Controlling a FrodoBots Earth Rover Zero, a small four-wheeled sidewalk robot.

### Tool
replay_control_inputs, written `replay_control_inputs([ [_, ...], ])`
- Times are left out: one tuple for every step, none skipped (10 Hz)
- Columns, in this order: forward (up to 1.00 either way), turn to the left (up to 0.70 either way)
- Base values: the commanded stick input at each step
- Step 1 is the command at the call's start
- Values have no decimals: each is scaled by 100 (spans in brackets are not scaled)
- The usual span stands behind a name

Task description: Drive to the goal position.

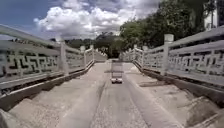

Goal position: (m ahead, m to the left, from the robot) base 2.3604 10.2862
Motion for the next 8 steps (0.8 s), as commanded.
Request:
replay_control_inputs([
  [45,0],
  [45,0],
  [45,0],
  [45,0],
  [45,0],
  [45,0],
  [45,0],
  [45,0],
])
